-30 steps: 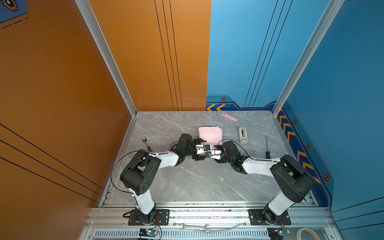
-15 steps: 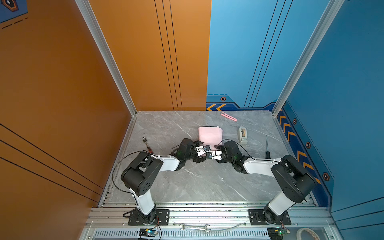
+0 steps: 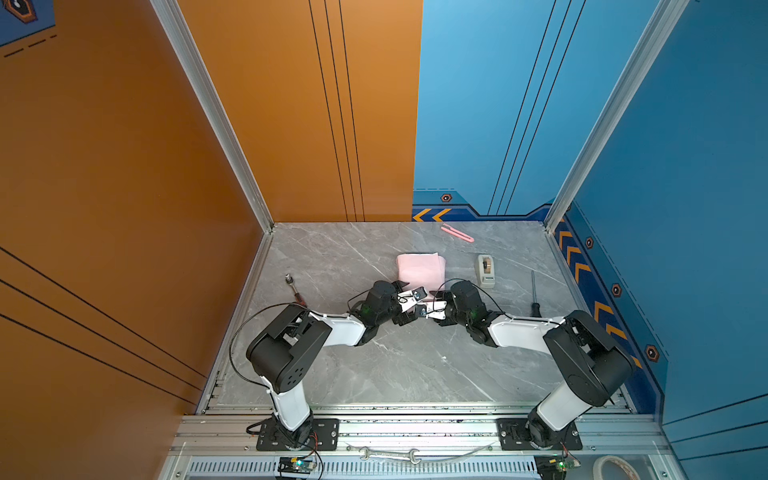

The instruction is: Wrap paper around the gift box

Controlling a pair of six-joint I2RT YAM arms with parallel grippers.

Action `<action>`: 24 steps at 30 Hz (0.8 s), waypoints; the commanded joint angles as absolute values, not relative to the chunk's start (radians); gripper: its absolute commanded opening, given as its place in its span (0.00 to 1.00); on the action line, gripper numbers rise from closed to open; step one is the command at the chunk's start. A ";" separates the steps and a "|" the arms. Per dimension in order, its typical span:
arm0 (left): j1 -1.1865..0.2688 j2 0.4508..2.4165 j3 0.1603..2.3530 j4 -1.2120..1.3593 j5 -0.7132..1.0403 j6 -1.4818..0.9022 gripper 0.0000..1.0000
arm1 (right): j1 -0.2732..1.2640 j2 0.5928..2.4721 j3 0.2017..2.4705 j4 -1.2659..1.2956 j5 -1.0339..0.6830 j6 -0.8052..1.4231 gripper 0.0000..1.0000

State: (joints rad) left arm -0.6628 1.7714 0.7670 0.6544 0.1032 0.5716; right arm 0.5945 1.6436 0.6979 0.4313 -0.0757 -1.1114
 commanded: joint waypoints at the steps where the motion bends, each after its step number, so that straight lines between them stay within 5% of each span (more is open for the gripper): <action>1: -0.744 1.835 0.787 0.607 0.105 0.582 0.84 | 0.599 1.655 0.687 0.362 -0.091 -1.048 0.52; 24: -0.733 1.789 0.686 0.654 0.077 0.412 0.83 | 0.598 1.649 0.683 0.360 -0.101 -1.063 0.52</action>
State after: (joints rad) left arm -0.7128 1.7599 0.7078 0.7334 -0.0475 0.4286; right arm 0.5945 1.6398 0.6960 0.4282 -0.0860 -1.1225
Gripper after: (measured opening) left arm 0.836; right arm 0.518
